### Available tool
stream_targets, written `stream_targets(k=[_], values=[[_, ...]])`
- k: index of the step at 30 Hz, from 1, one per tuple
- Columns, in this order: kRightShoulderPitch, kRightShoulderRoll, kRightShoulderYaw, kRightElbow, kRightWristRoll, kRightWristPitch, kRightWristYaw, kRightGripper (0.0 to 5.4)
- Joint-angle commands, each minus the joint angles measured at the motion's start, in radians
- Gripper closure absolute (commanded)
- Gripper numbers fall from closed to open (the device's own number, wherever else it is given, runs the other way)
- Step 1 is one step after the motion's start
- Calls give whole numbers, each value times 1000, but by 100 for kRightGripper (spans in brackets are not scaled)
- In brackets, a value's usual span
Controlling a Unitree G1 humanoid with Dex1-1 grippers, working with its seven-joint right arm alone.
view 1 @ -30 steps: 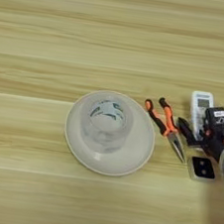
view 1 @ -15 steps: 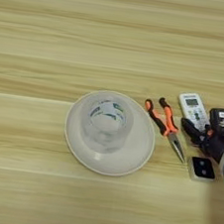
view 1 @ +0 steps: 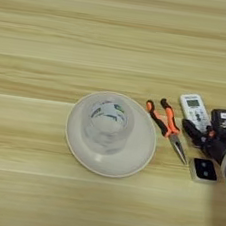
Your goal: Move the objects on the table
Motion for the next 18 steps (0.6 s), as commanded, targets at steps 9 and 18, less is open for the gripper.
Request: stream_targets(k=[9,18], values=[[-14,-14,-15,-116,19,5,-29,252],[-3,-8,-21,-174,30,27,-32,252]])
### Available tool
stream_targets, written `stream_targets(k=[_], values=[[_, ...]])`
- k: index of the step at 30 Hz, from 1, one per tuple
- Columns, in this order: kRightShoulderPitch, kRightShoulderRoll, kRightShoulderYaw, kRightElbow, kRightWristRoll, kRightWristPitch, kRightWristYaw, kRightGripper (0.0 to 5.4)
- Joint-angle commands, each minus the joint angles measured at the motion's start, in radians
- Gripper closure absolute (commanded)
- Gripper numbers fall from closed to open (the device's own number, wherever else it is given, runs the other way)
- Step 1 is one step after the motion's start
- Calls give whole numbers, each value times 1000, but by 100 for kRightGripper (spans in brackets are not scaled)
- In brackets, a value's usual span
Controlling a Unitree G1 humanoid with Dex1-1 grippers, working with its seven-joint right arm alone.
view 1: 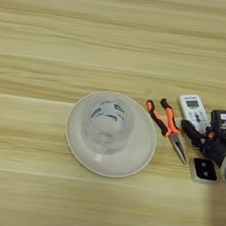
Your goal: Move the objects on the table
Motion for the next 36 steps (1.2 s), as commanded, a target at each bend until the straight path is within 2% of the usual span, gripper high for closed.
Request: stream_targets(k=[1,16,25,36], values=[[-39,-19,-18,-75,16,-15,-15,252],[2,6,12,-258,37,54,-19,252],[42,26,63,-379,47,101,-26,252],[84,51,142,-428,36,115,-32,252]])
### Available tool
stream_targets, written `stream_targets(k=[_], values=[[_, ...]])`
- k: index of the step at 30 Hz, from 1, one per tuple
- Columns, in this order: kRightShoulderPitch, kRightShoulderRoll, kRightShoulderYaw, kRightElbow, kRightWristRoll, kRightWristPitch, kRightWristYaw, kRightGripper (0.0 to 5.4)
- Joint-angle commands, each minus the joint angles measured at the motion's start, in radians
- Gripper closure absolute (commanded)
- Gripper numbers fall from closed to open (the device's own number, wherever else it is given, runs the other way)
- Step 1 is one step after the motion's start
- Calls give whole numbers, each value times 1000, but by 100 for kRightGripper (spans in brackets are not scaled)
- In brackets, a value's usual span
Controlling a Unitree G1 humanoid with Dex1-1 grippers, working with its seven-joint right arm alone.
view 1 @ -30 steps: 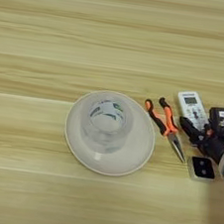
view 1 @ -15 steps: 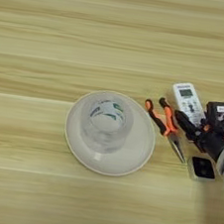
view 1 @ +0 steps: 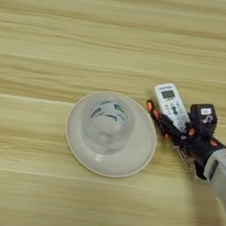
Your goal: Move the objects on the table
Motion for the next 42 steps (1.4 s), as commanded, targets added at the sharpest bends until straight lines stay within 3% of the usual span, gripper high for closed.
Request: stream_targets(k=[1,18,42], values=[[-22,-3,29,-65,-2,-34,-11,252],[44,4,173,-104,-31,-37,-11,252],[55,-6,215,-69,-61,-50,-3,252]])
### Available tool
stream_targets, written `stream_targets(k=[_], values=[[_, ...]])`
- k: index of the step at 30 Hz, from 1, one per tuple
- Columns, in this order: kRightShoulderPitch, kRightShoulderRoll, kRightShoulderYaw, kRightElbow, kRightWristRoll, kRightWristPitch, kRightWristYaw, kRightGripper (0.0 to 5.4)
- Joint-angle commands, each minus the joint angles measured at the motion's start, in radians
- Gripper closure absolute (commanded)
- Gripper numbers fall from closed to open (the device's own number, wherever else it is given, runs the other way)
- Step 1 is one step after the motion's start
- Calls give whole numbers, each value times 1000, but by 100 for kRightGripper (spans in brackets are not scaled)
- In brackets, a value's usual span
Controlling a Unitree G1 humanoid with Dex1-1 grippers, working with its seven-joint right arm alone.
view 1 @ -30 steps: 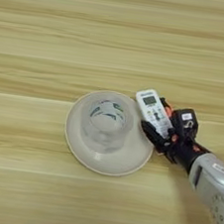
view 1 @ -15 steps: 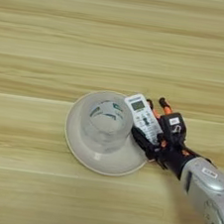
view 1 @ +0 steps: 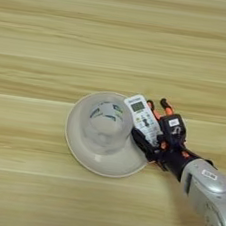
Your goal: Move the objects on the table
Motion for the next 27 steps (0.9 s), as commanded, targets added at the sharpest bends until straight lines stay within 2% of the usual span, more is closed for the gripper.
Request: stream_targets(k=[1,9,11,27], values=[[-20,-12,5,-9,-3,-24,1,252],[-24,-15,-2,-4,-2,-25,2,252],[-26,-16,-5,-2,-2,-25,2,215],[-35,-16,-26,-13,6,-23,3,58]])
